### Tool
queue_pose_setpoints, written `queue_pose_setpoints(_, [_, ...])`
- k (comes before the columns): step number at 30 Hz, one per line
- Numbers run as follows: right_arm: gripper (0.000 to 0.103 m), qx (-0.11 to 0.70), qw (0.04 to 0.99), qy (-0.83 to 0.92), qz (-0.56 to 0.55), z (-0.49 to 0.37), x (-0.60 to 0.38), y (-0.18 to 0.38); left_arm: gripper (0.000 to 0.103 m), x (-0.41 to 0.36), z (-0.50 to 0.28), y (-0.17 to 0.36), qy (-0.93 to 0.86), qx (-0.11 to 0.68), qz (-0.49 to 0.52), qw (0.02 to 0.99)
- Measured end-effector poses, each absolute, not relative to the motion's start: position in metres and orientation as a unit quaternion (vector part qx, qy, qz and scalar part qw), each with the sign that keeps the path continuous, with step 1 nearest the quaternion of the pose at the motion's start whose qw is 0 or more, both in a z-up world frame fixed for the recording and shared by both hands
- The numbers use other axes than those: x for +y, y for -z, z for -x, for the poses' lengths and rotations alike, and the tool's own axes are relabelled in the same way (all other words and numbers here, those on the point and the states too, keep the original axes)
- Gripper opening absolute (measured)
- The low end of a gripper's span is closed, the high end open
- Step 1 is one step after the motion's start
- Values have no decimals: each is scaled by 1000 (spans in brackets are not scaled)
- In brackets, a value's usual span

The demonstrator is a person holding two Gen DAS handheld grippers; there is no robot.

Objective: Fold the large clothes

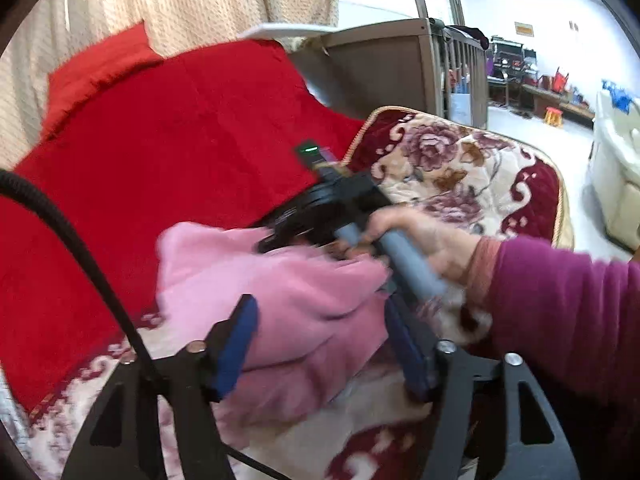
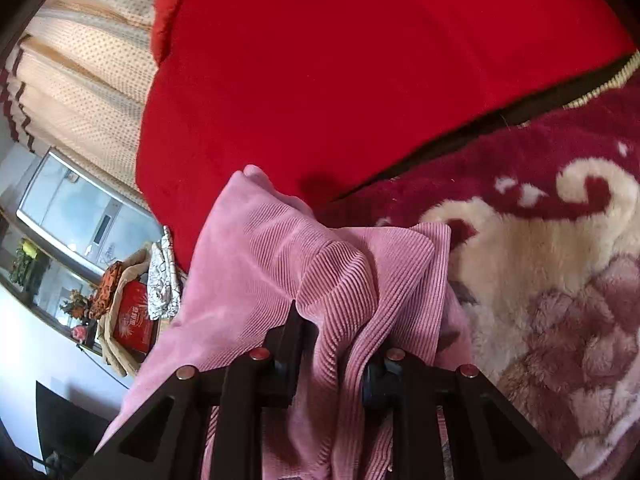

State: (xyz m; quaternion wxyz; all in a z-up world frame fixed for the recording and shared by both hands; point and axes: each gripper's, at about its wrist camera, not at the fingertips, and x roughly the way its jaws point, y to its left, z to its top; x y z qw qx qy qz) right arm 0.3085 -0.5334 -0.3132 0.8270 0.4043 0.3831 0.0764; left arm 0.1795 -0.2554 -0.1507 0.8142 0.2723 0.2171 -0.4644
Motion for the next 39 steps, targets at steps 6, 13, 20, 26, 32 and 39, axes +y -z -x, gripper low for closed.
queue_pose_setpoints(6, [62, 387, 826, -35, -409, -277, -549, 285, 70, -225, -234, 157, 348, 218, -279, 868])
queue_pose_setpoints(13, [61, 294, 894, -46, -335, -213, -512, 193, 71, -196, -280, 179, 331, 272, -170, 887])
queue_pose_setpoints(20, [38, 335, 880, -94, -322, -240, -462, 188, 68, -229, -272, 213, 415, 325, -134, 839])
queue_pose_setpoints(26, [36, 428, 853, -3, -298, -252, -474, 244, 70, -252, -264, 225, 448, 311, -142, 826])
queue_pose_setpoints(32, [9, 439, 861, 39, -255, -254, -484, 269, 70, -202, -270, 197, 458, 249, -103, 847])
queue_pose_setpoints(39, [9, 442, 862, 59, -239, -260, -470, 263, 70, -196, -306, 236, 420, 316, -107, 844])
